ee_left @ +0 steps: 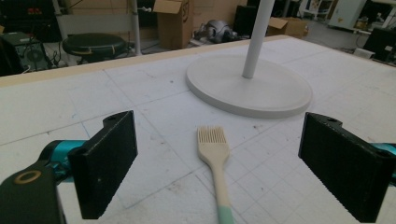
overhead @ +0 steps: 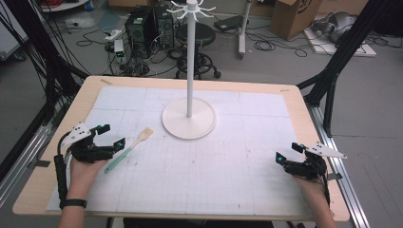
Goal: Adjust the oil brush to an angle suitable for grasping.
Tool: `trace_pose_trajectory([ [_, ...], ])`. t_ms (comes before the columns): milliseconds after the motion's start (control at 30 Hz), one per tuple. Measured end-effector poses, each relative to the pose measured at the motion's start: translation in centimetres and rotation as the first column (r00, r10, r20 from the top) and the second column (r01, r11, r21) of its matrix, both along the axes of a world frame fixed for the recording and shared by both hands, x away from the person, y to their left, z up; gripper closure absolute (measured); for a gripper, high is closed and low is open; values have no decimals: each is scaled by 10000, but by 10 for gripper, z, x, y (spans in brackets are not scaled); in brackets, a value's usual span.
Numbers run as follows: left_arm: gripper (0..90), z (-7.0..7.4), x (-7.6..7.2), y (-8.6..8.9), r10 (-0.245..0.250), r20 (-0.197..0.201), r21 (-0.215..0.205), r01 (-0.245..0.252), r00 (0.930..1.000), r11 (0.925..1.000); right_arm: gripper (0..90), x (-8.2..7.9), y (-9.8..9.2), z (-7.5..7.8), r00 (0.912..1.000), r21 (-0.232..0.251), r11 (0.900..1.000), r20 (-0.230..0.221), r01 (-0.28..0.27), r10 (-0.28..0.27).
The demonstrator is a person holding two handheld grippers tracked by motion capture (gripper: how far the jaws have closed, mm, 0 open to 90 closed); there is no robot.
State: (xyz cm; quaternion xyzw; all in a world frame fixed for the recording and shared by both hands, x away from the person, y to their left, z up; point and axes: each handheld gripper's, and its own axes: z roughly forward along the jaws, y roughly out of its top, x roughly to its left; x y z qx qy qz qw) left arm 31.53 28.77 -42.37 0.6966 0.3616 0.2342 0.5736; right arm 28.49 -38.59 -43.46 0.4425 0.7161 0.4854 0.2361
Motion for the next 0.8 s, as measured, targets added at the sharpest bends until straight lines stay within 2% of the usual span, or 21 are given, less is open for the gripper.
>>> trace_pose_trajectory([
  [133, 121, 2, -2, 0, -15, 25, -48, 15, 10000, 10000, 150, 0, -1, 0, 10000, 39, 10000, 10, 39, -39],
  [267, 120, 5, -4, 1, -71, 98, 97, 70, 9999, 9999, 150, -1, -4, 1, 10000, 21, 10000, 74, 37, -37],
  [433, 109, 8, -6, 3, -95, 85, -6, 95, 9999, 10000, 150, -3, -2, 2, 10000, 1, 10000, 53, 30, -30],
  [567, 108, 8, -5, 1, -176, -65, 402, 178, 9998, 9990, 150, -2, -1, 2, 10000, -46, 10000, -22, 28, -28],
  [733, 109, 10, -6, 1, -353, -177, 452, 360, 9992, 9983, 150, -1, 1, 1, 10000, -139, 9999, -29, -50, 49],
  [800, 110, 12, -7, 1, -299, -356, 665, 322, 9989, 9973, 150, 0, 1, 1, 10000, -116, 9999, -86, -42, 41],
])
